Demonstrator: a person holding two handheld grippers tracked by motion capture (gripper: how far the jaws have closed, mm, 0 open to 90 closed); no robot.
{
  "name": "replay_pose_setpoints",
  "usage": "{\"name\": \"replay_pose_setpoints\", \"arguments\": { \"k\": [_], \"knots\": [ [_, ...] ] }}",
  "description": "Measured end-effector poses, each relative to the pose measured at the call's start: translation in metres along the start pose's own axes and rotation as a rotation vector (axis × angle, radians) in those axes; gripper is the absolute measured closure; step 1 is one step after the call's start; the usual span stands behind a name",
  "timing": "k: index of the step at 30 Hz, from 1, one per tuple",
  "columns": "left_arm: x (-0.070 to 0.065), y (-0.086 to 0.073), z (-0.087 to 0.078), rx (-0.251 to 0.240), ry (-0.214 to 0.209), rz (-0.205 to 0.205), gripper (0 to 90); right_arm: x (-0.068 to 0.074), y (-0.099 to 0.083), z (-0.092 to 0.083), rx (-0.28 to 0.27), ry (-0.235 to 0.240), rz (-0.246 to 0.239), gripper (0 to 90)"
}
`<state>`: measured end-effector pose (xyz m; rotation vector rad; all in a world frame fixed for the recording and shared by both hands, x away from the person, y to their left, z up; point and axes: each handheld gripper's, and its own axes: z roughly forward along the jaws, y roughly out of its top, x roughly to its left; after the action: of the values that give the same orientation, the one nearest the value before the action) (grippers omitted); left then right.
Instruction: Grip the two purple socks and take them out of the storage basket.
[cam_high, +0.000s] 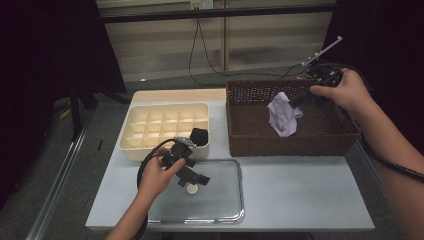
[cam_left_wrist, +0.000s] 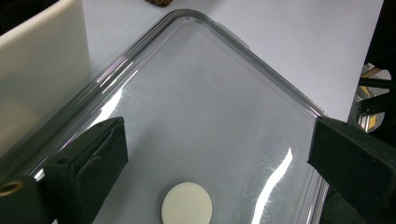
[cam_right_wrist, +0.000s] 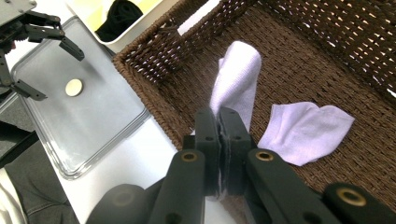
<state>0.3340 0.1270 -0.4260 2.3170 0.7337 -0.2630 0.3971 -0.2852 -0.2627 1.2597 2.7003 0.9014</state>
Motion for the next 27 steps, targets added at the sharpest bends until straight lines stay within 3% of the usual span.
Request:
{"name": "replay_pose_setpoints", "arguments": {
  "k": [2,3,5,13,14,16,20,22,27],
  "knots": [
    [0.0,0.0,0.0,0.002,0.002,0.002,4.5,0.001,0.0,-0.002,-0.003,0.001,-0.004,88.0],
    [-0.001,0.001,0.0,0.013,0.028,0.004,4.5,0.002,0.0,-0.003,-0.006,0.002,-0.006,88.0],
    [0.001,0.0,0.0,0.013,-0.002,0.01,4.5,0.005,-0.001,-0.005,-0.005,0.005,-0.016,88.0],
    [0.0,0.001,0.0,0.02,0.005,0.019,4.5,0.013,-0.002,-0.01,-0.023,0.028,-0.029,87.9],
    [-0.001,0.001,0.001,0.004,0.006,-0.003,4.5,0.014,-0.003,-0.011,-0.024,0.029,-0.031,87.9],
    [0.0,0.001,0.0,0.023,0.009,0.019,4.5,0.016,-0.003,-0.011,-0.021,0.027,-0.034,87.9],
    [-0.001,0.001,0.0,0.015,0.007,0.01,4.5,0.019,-0.005,-0.012,-0.022,0.034,-0.038,87.9],
    [0.001,0.002,0.0,0.038,0.008,0.033,4.5,0.021,-0.005,-0.013,-0.019,0.033,-0.043,87.9],
    [-0.001,0.002,0.001,0.024,0.007,0.018,4.5,0.024,-0.006,-0.015,-0.02,0.032,-0.048,87.8]
  ]
}}
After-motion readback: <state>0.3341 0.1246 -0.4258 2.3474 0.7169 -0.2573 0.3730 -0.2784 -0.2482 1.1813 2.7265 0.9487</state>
